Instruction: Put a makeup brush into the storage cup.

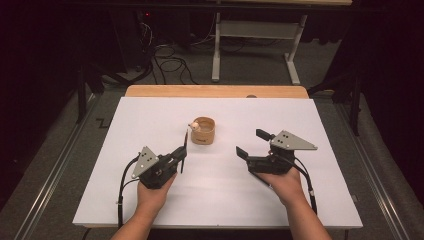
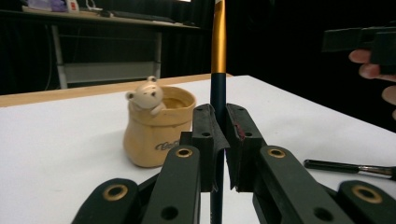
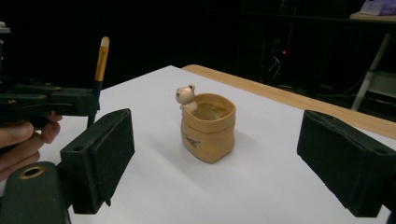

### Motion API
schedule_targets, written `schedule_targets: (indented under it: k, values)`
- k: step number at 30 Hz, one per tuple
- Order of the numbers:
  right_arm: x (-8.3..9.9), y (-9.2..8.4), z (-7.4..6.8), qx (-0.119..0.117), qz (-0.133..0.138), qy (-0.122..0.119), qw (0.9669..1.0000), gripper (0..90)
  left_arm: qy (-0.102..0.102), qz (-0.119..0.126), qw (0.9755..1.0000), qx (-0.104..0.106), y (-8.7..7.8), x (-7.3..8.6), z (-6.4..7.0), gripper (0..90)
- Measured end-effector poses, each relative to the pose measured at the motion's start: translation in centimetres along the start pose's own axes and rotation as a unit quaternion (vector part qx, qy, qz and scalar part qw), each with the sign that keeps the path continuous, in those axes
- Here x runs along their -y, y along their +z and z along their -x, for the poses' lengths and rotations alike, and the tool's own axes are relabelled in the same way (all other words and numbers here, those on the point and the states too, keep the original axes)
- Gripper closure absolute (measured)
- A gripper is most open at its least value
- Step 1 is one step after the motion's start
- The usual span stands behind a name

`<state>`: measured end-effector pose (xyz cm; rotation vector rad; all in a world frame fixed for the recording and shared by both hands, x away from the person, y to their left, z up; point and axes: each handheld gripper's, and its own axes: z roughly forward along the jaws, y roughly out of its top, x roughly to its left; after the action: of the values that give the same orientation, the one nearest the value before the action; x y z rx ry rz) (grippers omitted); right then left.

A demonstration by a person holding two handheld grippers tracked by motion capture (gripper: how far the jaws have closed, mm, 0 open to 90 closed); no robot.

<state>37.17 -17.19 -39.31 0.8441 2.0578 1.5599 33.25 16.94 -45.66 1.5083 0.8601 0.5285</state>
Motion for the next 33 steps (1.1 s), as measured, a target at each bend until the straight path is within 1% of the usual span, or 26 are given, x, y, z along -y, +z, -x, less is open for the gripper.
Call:
schedule_targets:
  k: [3,5,7,10,11,14,19,22,25,27,29,30,32,33]
  values:
    - [0.3,0.4,-0.5,-0.009,0.001,0.007,0.9999,13.0,0.003,0.001,1.0000,0.009,0.3,0.1,0.7,83.0]
    - [0.5,0.6,-1.0,-0.018,-0.004,0.001,0.9998,13.4,0.006,-0.001,0.9998,0.016,0.5,0.2,1.3,83.0]
    - [0.7,0.6,-1.3,-0.025,-0.006,0.006,0.9996,14.3,0.010,-0.003,0.9997,0.024,0.6,0.4,1.8,83.0]
    - [1.1,0.9,-2.0,-0.039,-0.009,0.009,0.9991,15.3,0.016,-0.006,0.9991,0.039,1.0,0.6,2.9,82.9]
    - [1.2,0.9,-2.2,-0.043,-0.011,0.014,0.9989,15.8,0.018,-0.008,0.9988,0.045,1.1,0.6,3.1,83.0]
    - [1.4,1.2,-2.5,-0.051,-0.009,0.018,0.9985,17.0,0.026,-0.010,0.9981,0.055,1.3,0.6,3.9,83.0]
    - [1.7,1.5,-3.2,-0.067,-0.007,0.026,0.9974,22.6,0.019,-0.008,0.9975,0.068,1.4,0.7,4.6,83.0]
    - [1.7,1.7,-3.4,-0.077,0.001,0.032,0.9965,25.3,0.017,-0.005,0.9973,0.071,1.4,0.7,4.8,83.0]
    - [1.7,1.8,-3.7,-0.083,0.000,0.033,0.9960,28.9,0.016,-0.009,0.9969,0.077,1.5,0.8,5.0,83.0]
    - [1.8,1.9,-3.9,-0.090,0.003,0.032,0.9954,34.7,0.016,-0.010,0.9966,0.080,1.7,1.0,5.3,83.0]
    - [1.8,1.9,-4.1,-0.103,0.006,0.038,0.9940,39.9,0.021,-0.013,0.9962,0.084,1.9,1.2,5.7,83.0]
    - [1.8,2.0,-4.3,-0.106,0.005,0.042,0.9935,41.2,0.022,-0.013,0.9960,0.086,1.9,1.3,5.9,83.0]
    - [1.9,2.1,-4.5,-0.120,0.009,0.050,0.9915,44.0,0.026,-0.014,0.9957,0.088,2.0,1.4,6.3,83.0]
    - [1.9,2.2,-4.6,-0.124,0.008,0.052,0.9909,45.1,0.029,-0.012,0.9959,0.085,2.0,1.4,6.4,83.0]
